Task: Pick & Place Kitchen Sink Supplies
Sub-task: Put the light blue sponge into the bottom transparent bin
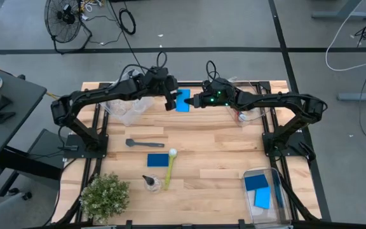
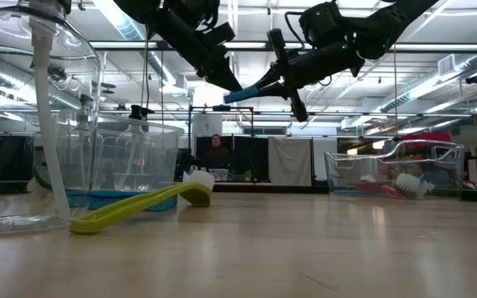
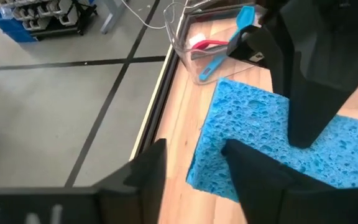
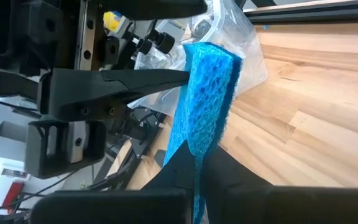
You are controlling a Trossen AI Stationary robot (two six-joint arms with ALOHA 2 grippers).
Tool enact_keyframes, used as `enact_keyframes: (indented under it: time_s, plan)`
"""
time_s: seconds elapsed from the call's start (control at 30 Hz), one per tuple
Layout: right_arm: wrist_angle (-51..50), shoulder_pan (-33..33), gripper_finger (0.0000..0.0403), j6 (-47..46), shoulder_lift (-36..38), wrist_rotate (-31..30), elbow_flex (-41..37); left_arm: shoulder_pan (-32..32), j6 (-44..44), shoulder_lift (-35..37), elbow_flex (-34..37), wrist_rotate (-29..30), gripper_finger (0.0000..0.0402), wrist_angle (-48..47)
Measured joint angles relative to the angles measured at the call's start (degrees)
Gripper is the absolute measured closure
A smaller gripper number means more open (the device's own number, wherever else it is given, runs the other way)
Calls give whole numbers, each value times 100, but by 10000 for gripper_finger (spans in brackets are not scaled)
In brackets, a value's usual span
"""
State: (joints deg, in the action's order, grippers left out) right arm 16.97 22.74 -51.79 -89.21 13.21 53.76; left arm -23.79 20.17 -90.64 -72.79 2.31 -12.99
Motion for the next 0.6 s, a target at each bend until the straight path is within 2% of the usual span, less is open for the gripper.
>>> enact_keyframes:
  time_s: [0.1, 0.23, 0.4, 0.6]
  plan:
    - [29, 4, 392, 121, 5, 55, 0, 4, -51, 67, 1, -22, 194, 78]
    - [60, 5, 392, 135, 7, 519, 0, 9, -49, 266, 7, 145, 178, 127]
    - [-11, 2, 392, 509, 131, 996, 0, 4, -51, 631, 7, 243, 187, 160]
    - [-213, 20, 391, 1105, 612, 1424, 0, 27, -52, 1025, 4, 236, 207, 177]
